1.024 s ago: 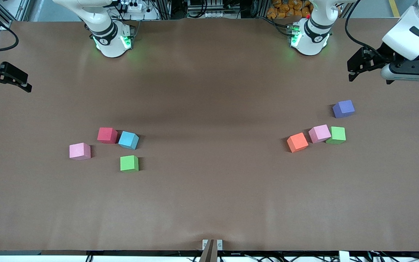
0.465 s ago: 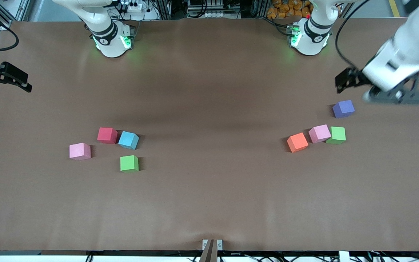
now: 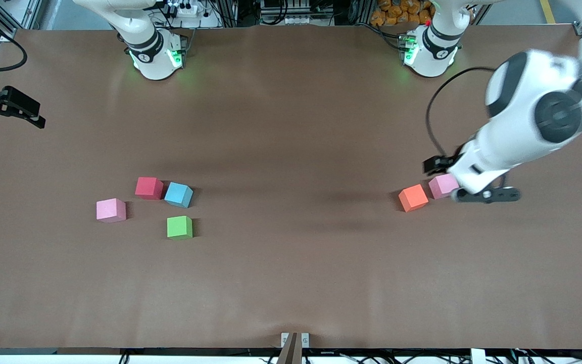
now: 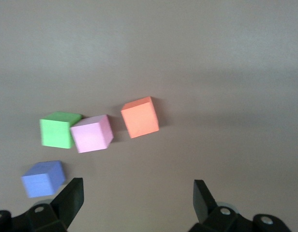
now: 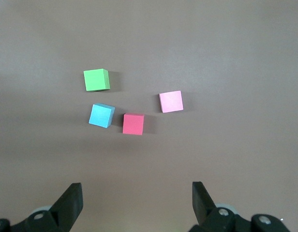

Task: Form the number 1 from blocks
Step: 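Reach the left gripper down to the orange cube and grasp it, then lift the orange cube with the left gripper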

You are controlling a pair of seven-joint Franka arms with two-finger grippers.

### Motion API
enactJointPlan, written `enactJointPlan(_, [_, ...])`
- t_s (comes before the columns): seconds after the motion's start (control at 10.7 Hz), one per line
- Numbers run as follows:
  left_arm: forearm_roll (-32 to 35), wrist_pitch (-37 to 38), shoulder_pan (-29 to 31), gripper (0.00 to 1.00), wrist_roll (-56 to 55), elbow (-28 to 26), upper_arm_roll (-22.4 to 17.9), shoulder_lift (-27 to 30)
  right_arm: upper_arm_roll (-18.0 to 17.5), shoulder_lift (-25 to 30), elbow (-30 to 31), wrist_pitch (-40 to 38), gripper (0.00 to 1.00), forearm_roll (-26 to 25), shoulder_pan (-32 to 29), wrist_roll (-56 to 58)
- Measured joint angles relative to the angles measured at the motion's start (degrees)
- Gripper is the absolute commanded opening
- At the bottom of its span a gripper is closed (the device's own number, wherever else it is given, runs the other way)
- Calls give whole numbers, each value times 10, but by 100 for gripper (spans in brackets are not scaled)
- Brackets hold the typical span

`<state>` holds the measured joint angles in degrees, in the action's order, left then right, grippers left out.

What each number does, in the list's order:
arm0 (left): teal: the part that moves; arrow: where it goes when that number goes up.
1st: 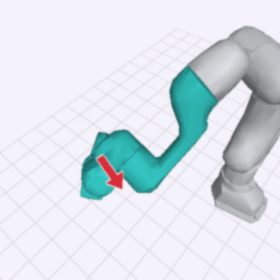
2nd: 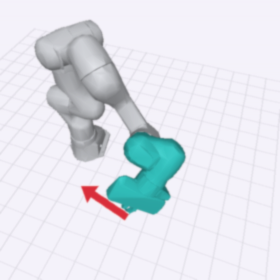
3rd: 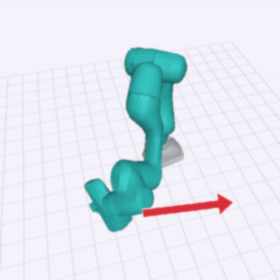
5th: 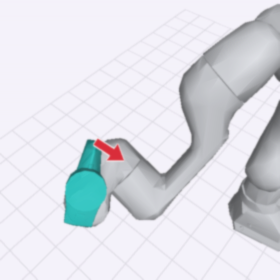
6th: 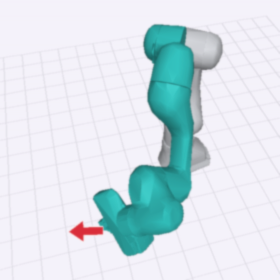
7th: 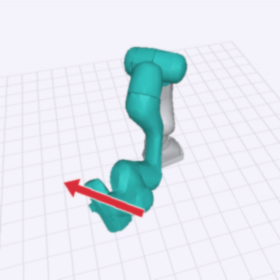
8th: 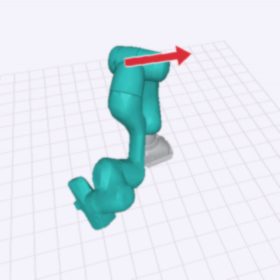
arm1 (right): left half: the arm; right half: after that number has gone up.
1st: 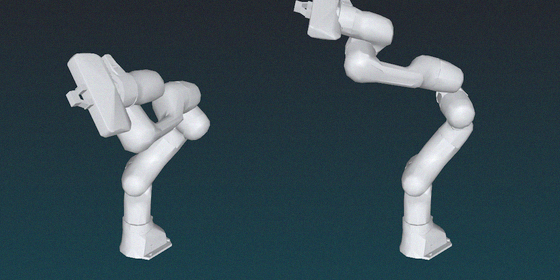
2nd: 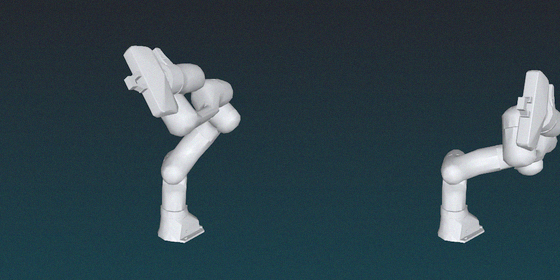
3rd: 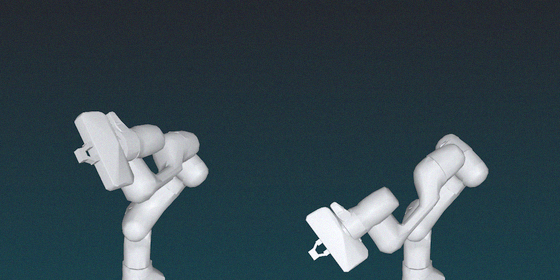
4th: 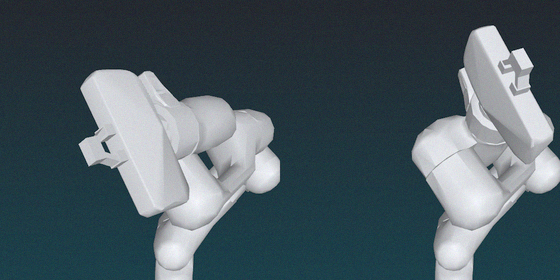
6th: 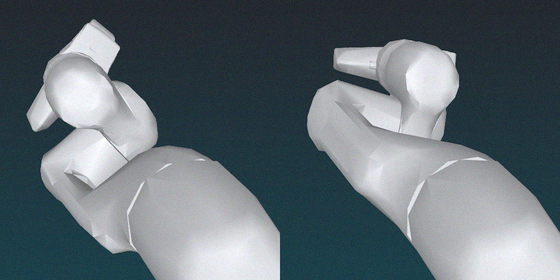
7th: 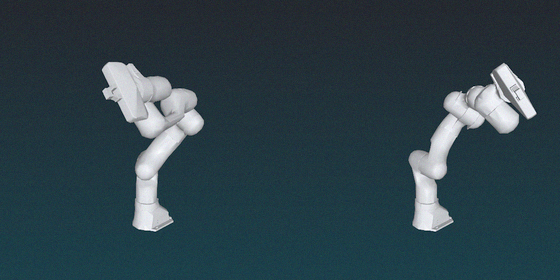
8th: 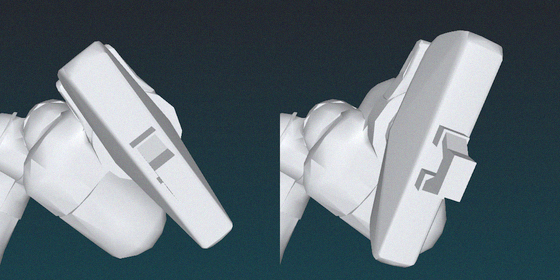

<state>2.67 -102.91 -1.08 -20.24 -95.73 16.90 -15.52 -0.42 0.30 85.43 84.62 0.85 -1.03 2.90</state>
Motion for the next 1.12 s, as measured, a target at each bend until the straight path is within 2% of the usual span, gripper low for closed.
enactJointPlan(0.47, [55,-124,-14,100,-89,-54,-1,-86,0,-1,0,0,100,0,1,0])
enactJointPlan(0.84, [57,-254,-2,100,-116,-132,-7,-100,0,-2,0,0,100,0,1,0])
enactJointPlan(1.02, [68,-270,-1,100,-130,-152,-9,-110,0,-2,0,0,100,0,2,0])
enactJointPlan(1.12, [97,-272,-1,100,-151,-156,-9,-118,0,-2,0,0,100,0,2,0])
